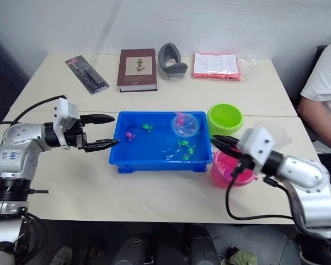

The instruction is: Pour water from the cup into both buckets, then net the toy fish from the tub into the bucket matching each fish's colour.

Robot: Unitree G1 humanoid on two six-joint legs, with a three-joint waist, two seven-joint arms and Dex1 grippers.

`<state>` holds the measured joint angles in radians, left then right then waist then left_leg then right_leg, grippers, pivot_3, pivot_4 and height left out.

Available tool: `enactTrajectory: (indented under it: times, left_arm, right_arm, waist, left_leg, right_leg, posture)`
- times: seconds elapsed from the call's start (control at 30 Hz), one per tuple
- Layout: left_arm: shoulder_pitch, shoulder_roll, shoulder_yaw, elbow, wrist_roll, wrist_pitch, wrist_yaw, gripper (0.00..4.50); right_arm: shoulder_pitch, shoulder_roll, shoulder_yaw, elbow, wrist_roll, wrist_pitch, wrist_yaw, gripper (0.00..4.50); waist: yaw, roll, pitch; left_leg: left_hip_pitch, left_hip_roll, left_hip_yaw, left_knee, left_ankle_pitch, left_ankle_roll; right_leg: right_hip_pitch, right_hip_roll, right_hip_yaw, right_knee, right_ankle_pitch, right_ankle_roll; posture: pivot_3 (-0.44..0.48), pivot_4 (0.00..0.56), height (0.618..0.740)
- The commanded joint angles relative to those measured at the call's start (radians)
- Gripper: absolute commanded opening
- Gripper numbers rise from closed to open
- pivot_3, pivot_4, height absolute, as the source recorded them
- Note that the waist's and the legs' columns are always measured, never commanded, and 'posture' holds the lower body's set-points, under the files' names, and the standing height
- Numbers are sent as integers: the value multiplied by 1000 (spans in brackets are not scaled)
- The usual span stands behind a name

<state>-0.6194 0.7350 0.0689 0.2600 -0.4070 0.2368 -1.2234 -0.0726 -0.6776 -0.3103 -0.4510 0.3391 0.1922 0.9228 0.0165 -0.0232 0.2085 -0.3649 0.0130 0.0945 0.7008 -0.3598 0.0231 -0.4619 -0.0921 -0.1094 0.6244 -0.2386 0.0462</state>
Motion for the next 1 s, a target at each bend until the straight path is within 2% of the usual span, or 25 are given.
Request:
enactTrajectory:
  times: [0.03,0.23,0.37,0.47,0.63,0.7,1.0]
  left_arm:
    - [-43,-25,-27,16,9,-30,-39,4459]
    - [-106,-98,-80,59,18,-54,-84,4459]
    - [-122,-173,-84,54,-14,-30,-75,4459]
    - [-112,-245,-69,11,-71,40,-45,4459]
    - [-82,-265,-119,-25,-34,33,-59,4459]
    - [-82,-271,-128,-29,-29,27,-55,4459]
    - [-74,-301,-138,-71,-39,63,-34,4459]
  right_arm:
    - [117,-23,-142,-80,34,-59,12,0]
    - [371,1,-373,-143,62,-173,53,0]
    - [489,52,-473,-90,76,-318,88,0]
    - [542,89,-508,0,13,-457,85,0]
    - [569,108,-497,116,-98,-684,50,0]
    - [564,100,-497,172,-221,-840,11,0]
    - [486,82,-552,268,-718,-1252,-299,0]
  waist:
    - [7,0,0]
    - [10,0,0]
    - [8,0,0]
    - [7,0,0]
    - [0,1,-1]
    - [1,1,-1]
    - [4,3,-2]
  left_leg:
    - [1,0,0,0,0,0]
    - [3,0,1,0,0,1]
    - [14,3,-1,-2,-2,0]
    - [14,3,0,-2,-3,1]
    - [16,4,1,-2,-3,0]
    - [17,4,2,-2,-2,-1]
    - [18,4,2,-2,-2,-2]
  right_leg:
    - [1,0,0,0,0,0]
    - [3,3,2,-1,1,1]
    - [18,11,3,-10,1,2]
    - [19,10,5,-12,2,4]
    - [18,10,7,-12,2,4]
    - [18,10,7,-12,2,4]
    - [18,10,10,-11,3,3]
  posture:
    - [0,150,740]
    - [0,150,740]
    - [0,150,740]
    - [0,150,740]
    - [0,150,740]
    - [0,150,740]
    - [0,150,740]
